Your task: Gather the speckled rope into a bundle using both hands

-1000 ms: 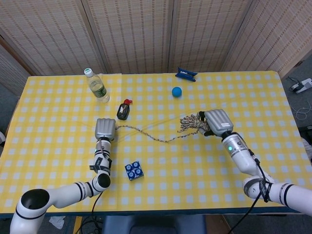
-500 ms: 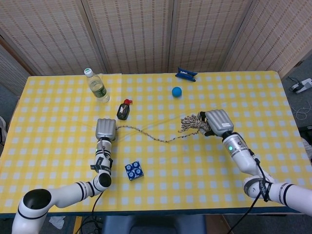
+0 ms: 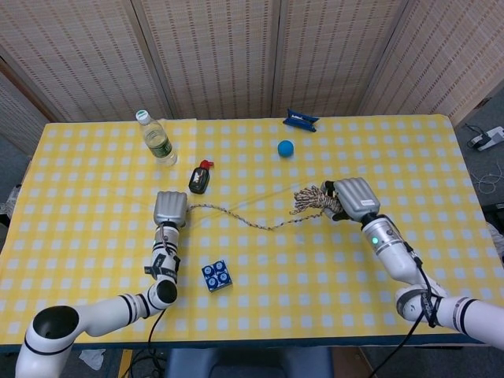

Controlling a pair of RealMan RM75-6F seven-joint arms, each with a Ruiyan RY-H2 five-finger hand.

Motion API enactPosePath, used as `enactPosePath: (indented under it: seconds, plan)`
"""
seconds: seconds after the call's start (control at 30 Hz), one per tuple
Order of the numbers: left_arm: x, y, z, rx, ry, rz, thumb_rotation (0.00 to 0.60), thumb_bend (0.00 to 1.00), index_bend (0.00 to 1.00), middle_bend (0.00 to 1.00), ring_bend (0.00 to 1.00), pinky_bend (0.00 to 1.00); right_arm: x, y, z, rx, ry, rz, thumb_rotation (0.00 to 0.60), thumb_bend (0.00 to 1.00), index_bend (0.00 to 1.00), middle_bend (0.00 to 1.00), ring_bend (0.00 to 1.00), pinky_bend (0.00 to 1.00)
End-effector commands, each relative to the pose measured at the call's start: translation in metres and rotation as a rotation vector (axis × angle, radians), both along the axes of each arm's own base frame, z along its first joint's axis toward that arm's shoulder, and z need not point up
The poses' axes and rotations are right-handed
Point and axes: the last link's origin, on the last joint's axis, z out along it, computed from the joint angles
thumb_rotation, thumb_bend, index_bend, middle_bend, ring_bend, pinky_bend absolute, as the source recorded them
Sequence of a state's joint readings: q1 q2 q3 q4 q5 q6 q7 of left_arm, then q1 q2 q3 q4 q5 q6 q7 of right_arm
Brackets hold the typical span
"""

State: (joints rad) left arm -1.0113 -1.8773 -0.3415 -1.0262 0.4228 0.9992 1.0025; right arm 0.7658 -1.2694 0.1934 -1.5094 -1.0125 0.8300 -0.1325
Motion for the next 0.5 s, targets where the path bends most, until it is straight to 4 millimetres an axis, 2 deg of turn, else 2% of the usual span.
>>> enactPosePath:
  seconds: [0.03,0.2,0.5]
  plan:
    - [-0.002,-0.001,0.011,0.019,-0.028,-0.023,0.571,0.40,0.74,0.97,0.88,0.91,0.000,0.001,0.002,-0.005,-0.004,0.003,0.600,0.54,0.59,0.56,0.52,0.67]
    - [-0.001,-0.006,0.041,0.042,-0.088,-0.094,0.599,0.40,0.74,0.97,0.88,0.91,0.005,0.003,0.004,-0.012,-0.019,0.018,0.600,0.54,0.59,0.56,0.52,0.67]
    - [-0.004,-0.032,0.107,0.098,-0.126,-0.275,0.571,0.40,0.74,0.97,0.88,0.91,0.027,0.005,0.006,-0.027,-0.072,0.071,0.600,0.57,0.59,0.56,0.53,0.67]
